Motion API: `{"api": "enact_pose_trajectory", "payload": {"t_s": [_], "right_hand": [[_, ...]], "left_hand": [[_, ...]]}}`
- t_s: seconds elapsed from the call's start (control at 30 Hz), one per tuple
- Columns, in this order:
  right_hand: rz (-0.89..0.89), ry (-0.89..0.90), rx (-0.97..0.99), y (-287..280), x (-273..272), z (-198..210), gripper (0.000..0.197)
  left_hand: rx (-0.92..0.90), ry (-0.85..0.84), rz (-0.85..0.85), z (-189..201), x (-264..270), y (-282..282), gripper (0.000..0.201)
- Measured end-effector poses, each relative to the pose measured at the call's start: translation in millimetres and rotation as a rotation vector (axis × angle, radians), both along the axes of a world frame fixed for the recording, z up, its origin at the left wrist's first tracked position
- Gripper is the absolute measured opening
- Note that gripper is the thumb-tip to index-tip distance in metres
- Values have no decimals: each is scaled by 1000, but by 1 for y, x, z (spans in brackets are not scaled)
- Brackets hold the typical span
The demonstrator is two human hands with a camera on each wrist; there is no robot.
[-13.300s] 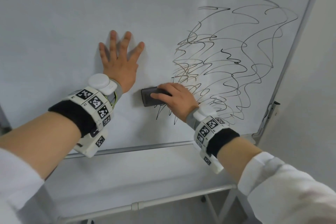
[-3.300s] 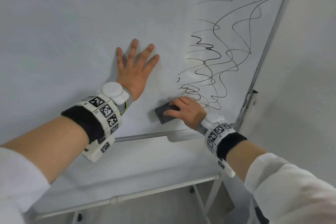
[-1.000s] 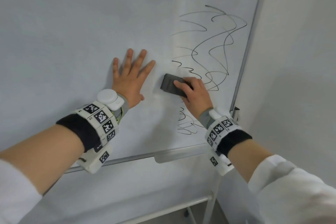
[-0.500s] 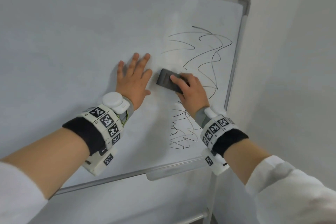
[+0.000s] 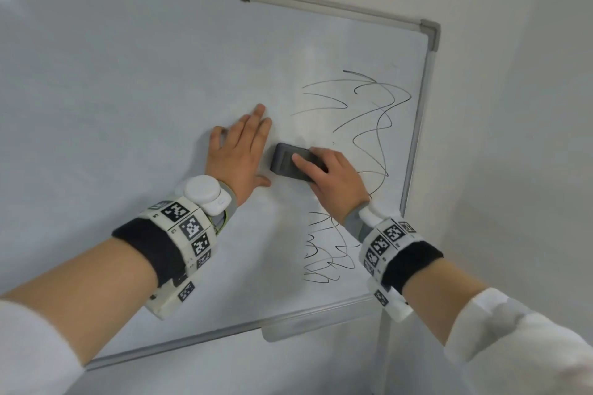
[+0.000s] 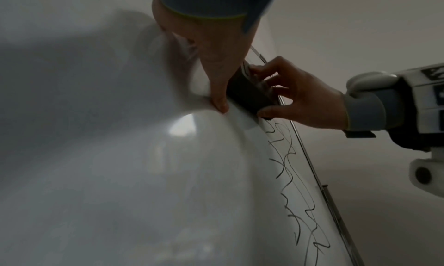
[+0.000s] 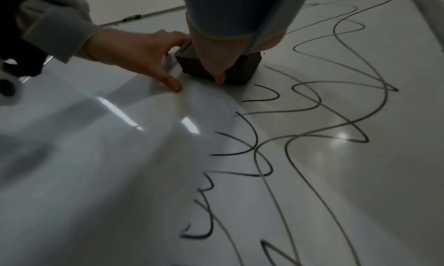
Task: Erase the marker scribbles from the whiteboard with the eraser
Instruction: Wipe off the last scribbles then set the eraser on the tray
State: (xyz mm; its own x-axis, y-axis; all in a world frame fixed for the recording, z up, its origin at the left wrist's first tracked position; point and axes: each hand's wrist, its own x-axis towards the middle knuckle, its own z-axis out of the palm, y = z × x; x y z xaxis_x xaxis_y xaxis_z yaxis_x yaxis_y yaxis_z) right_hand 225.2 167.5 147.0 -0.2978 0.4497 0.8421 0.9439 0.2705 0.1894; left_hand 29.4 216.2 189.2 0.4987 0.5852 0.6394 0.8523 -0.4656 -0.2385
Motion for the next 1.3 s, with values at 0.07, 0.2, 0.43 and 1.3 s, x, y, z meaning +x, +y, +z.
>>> {"api": "enact_pose_trajectory", "payload": {"t_s": [0.07, 0.2, 0.43, 1.3], "right_hand": [[0, -16, -12, -2, 3, 9, 64], [-61, 289, 7, 1, 12, 63, 60], [-63, 186, 1, 8, -25, 68, 61], [-278, 559, 17, 3, 35, 102, 62]], "left_hand": [[-7, 7, 5, 2, 0, -1, 105], [-1, 29, 16, 5, 1, -1, 104], [39, 7, -19, 8, 1, -1, 89], [112, -24, -40, 35, 16, 2, 86]]}}
